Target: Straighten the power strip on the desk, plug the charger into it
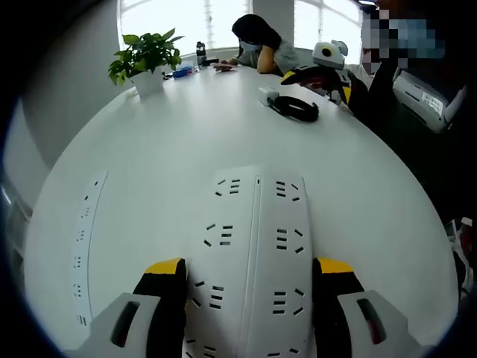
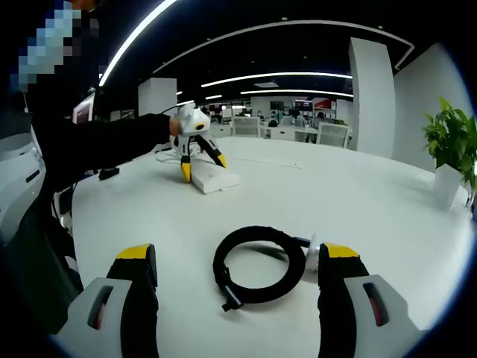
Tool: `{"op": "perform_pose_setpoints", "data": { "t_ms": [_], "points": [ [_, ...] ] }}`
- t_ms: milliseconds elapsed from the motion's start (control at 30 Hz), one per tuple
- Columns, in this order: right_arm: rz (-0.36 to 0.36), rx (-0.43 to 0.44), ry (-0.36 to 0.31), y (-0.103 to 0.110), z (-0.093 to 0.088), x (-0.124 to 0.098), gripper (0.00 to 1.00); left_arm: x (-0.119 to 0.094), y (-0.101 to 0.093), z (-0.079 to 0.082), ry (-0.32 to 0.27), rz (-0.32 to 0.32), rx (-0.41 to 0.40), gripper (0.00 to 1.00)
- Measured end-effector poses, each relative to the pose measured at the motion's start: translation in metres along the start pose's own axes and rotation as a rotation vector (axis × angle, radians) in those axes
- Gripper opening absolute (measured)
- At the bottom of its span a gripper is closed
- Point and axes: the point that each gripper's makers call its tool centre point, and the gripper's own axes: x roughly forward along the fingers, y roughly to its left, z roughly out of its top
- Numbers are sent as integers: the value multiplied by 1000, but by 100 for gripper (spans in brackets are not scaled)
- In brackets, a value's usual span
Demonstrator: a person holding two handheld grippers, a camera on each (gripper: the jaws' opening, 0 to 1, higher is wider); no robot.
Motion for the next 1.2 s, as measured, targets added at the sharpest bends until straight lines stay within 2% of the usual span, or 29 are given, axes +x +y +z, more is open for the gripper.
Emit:
{"op": "perform_pose_setpoints", "data": {
  "t_ms": [1200],
  "points": [
    [6,6,-9,0,-2,0,89,16,6,20,-16,42,-95,69]
  ]
}}
